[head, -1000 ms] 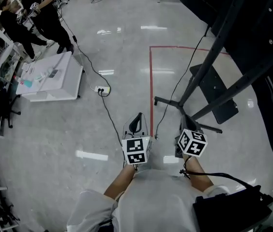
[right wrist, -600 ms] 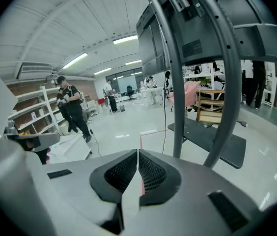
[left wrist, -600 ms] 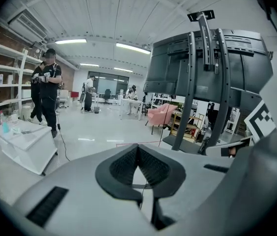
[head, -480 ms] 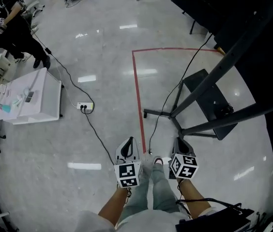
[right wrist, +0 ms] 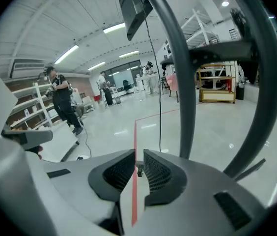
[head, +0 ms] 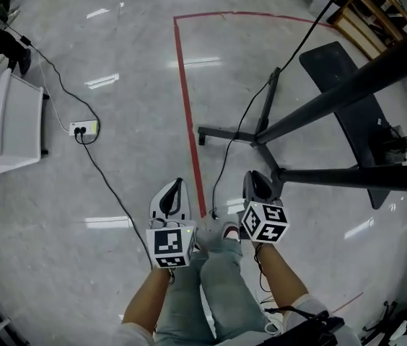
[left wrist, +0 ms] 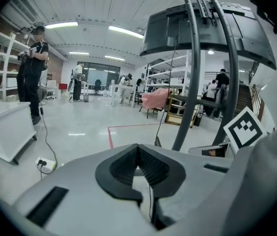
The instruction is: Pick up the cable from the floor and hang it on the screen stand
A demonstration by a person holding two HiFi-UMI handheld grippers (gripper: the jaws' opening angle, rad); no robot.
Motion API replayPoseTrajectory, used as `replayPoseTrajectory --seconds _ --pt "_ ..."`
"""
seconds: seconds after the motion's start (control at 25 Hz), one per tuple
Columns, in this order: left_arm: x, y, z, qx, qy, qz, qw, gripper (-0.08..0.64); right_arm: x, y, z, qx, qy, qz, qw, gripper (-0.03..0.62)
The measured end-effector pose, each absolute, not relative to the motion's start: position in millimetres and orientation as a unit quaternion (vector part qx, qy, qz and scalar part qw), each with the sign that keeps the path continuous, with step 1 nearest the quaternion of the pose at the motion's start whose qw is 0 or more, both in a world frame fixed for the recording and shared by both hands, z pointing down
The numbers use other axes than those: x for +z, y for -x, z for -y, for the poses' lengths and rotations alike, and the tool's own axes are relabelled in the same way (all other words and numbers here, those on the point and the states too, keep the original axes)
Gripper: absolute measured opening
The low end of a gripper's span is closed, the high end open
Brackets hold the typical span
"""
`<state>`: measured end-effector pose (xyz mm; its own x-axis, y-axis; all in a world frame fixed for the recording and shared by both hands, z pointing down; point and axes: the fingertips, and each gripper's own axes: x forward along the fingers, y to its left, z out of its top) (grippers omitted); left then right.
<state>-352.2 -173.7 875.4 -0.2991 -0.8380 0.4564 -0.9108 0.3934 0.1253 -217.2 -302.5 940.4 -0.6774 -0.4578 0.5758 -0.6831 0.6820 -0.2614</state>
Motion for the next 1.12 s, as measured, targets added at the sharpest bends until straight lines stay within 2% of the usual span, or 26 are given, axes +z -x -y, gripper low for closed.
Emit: replayPoseTrajectory --seconds 0.12,0.32,0.48,0.72,1.12 --pt "957 374 223 0.077 -0.572 0.790 0.209 -0.002 1046 230 326 0.235 -0.320 0.887 0.237 0.073" --pt "1052 374 287 0.067 -0.629 0.750 0.194 -0.002 1198 239 353 0.234 -0.329 0.883 0.237 0.075" --pt "1100 360 302 0.091 -0.658 0.726 0.179 -0.002 1285 250 361 0.238 -0.331 0.878 0.251 0.075" --pt "1145 345 296 0.131 -0.662 0.717 0.175 -0.002 1347 260 365 0.240 -0.326 0.871 0.279 0.075" --pt "1148 351 284 0.134 -0.654 0.723 0.178 -0.002 1380 276 362 0.245 -0.315 0.861 0.315 0.075"
